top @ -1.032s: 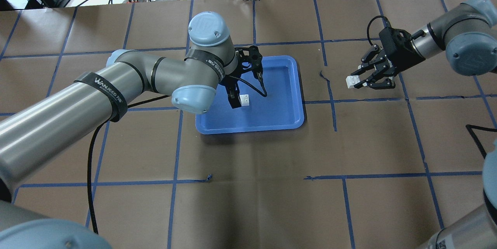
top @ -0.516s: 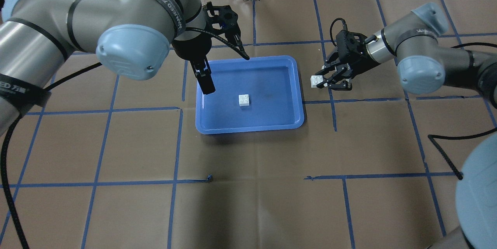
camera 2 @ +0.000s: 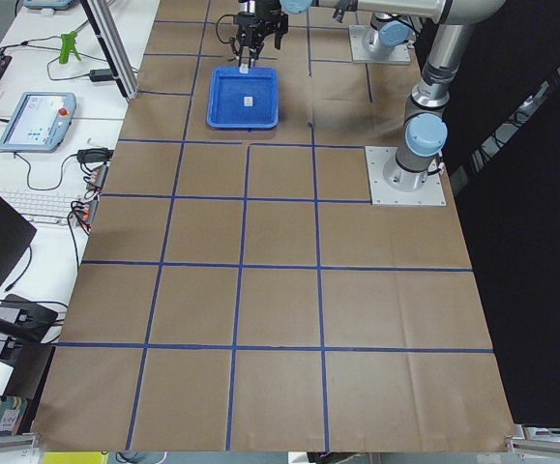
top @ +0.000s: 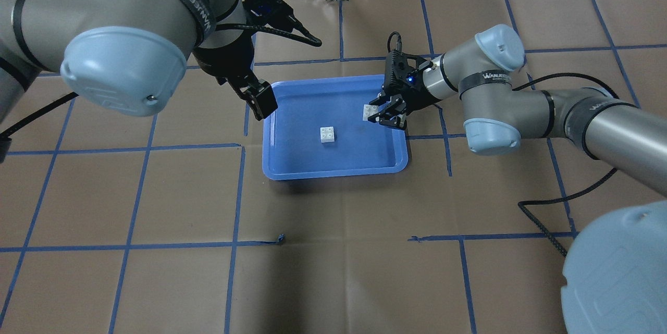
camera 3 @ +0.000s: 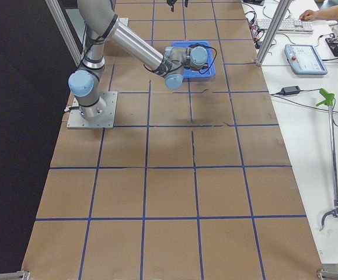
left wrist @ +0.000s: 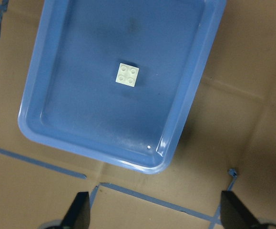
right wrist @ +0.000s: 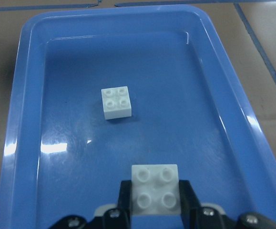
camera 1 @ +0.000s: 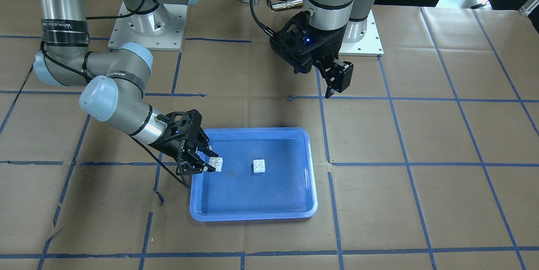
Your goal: Assemble white blocks and place on blue tray
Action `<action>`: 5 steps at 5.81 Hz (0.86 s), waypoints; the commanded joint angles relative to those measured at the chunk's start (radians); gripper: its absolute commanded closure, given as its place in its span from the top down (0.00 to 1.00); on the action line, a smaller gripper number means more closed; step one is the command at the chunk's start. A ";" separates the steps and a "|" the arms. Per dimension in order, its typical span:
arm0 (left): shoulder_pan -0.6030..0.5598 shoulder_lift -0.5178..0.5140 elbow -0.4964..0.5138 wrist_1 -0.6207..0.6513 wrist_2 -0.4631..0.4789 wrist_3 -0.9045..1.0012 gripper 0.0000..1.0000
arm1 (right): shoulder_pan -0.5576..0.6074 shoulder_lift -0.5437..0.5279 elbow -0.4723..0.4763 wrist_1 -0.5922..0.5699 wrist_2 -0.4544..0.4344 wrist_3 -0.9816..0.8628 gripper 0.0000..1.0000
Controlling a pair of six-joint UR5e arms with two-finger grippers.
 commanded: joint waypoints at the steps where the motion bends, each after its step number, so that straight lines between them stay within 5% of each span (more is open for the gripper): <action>1: 0.007 0.008 0.028 0.000 -0.005 -0.467 0.99 | 0.043 0.046 0.014 -0.059 -0.002 0.023 0.31; 2: 0.046 0.023 0.031 0.002 -0.121 -0.559 0.99 | 0.049 0.076 0.017 -0.097 0.001 0.024 0.31; 5: 0.122 0.068 0.030 -0.003 -0.126 -0.542 0.99 | 0.066 0.105 0.014 -0.122 0.004 0.026 0.31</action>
